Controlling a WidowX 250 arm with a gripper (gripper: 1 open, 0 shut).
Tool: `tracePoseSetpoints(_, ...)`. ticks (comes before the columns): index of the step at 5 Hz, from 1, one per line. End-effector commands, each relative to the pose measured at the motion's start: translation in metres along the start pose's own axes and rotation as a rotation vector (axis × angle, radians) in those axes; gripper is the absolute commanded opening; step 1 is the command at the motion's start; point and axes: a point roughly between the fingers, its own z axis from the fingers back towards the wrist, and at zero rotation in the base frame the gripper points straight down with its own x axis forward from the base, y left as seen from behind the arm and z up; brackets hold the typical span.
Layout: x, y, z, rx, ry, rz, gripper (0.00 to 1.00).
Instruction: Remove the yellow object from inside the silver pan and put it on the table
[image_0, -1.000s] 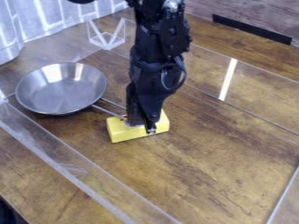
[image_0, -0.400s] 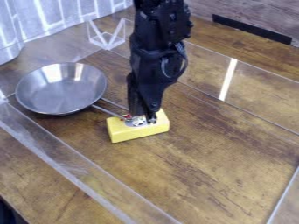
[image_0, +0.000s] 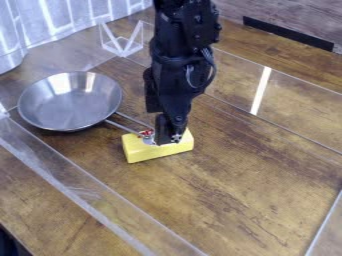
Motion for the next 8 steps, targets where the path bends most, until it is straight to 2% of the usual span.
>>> tracePoseSetpoints(1,0.0,0.013,0.008,0.036,-0.049,0.027,1.0)
tracePoseSetpoints(3,0.001,0.01,-0.007,0.04,-0.06,0.005,1.0)
tracePoseSetpoints(4,0.002,0.009,-0.009,0.051,-0.073,-0.002,1.0)
tracePoseSetpoints(8,0.003,0.01,-0.021,0.047,-0.086,-0.017,1.0)
